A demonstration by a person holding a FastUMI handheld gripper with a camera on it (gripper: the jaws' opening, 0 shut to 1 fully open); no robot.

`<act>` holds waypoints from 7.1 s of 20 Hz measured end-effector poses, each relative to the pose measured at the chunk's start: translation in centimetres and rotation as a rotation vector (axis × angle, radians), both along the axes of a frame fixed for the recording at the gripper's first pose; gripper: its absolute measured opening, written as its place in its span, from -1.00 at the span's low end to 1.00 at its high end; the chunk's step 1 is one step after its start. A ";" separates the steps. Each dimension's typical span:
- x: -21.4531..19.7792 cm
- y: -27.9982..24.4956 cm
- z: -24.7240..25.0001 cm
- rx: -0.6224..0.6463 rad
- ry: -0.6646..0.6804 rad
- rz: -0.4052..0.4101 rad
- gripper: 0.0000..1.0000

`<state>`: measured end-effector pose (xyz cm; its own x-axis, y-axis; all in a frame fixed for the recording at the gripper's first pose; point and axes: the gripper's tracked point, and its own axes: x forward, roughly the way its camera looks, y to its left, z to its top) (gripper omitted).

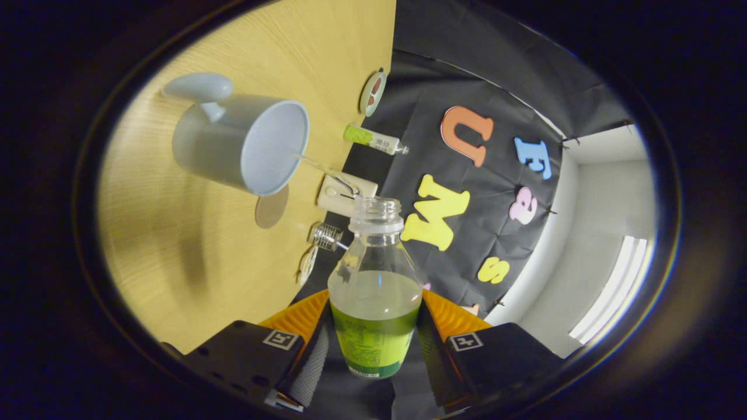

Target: Take the bottle from table, then pour the juice into the cup, finally place the bottle on the coaster

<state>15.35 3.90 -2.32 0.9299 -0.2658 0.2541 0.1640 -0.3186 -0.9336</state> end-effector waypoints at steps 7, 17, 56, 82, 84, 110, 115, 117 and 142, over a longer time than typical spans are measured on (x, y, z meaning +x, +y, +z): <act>0.0 -0.4 0.3 -0.032 -0.009 -0.031 0.58; 0.5 -0.4 0.3 -0.133 -0.018 -0.063 0.57; -1.4 6.7 4.1 -0.544 -0.195 -0.026 0.57; -1.3 -4.6 -5.3 1.221 -0.014 0.323 0.60; -1.3 -4.7 -5.9 1.313 -0.006 0.345 0.60; 13.3 -0.8 -2.4 2.017 0.195 0.604 0.59; 18.3 -0.7 -4.1 2.030 0.117 0.556 0.60; 19.8 -1.1 -6.0 2.075 0.131 0.502 0.60; 19.8 2.4 -11.5 2.084 0.362 0.353 1.00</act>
<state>35.15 6.27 -13.77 0.9185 0.2996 -0.2581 -0.2489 0.9452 0.2113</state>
